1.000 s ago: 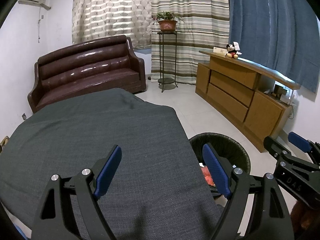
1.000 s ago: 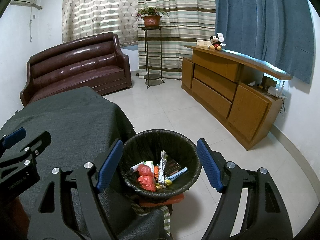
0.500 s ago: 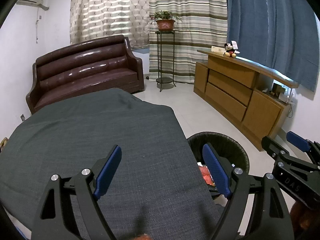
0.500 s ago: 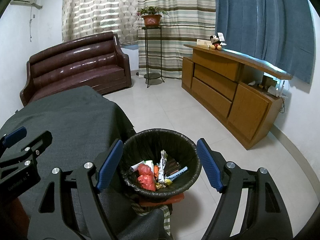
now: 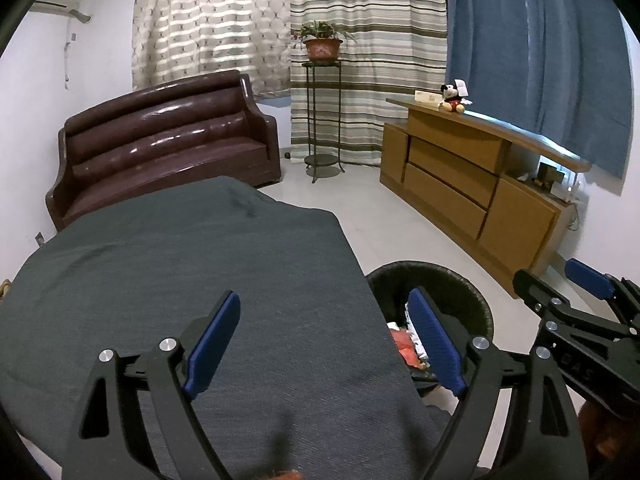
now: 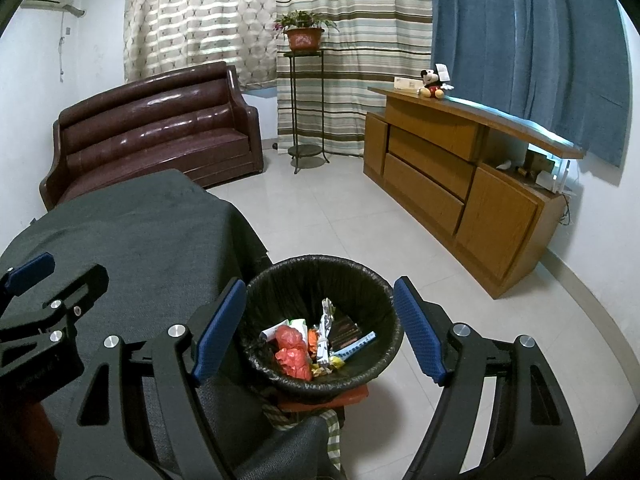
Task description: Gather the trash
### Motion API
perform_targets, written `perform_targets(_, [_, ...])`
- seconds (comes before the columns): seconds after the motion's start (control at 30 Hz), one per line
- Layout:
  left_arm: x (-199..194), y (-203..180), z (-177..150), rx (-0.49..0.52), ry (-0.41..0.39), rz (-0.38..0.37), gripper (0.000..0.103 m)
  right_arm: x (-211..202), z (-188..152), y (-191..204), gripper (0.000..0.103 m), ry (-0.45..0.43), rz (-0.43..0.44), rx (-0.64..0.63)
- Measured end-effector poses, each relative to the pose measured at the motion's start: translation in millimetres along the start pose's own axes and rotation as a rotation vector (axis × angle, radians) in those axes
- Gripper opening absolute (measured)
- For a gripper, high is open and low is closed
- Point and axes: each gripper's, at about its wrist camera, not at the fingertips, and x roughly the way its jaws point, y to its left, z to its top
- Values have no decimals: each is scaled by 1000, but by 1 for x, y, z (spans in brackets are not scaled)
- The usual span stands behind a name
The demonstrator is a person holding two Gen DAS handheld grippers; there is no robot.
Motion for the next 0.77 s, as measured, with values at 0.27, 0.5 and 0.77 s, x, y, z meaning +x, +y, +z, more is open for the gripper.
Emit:
perform_targets(0.27, [-1,0,1,13,-4,2,84,0,1,0,74,0,0,-1])
perform_targets(0.5, [0,2,2,-3,1,9,84,0,1,1,74,0,-1,0])
perform_targets(0.77, [5,5,1,-12,18,23,84,0,1,2,74,4,-2,-4])
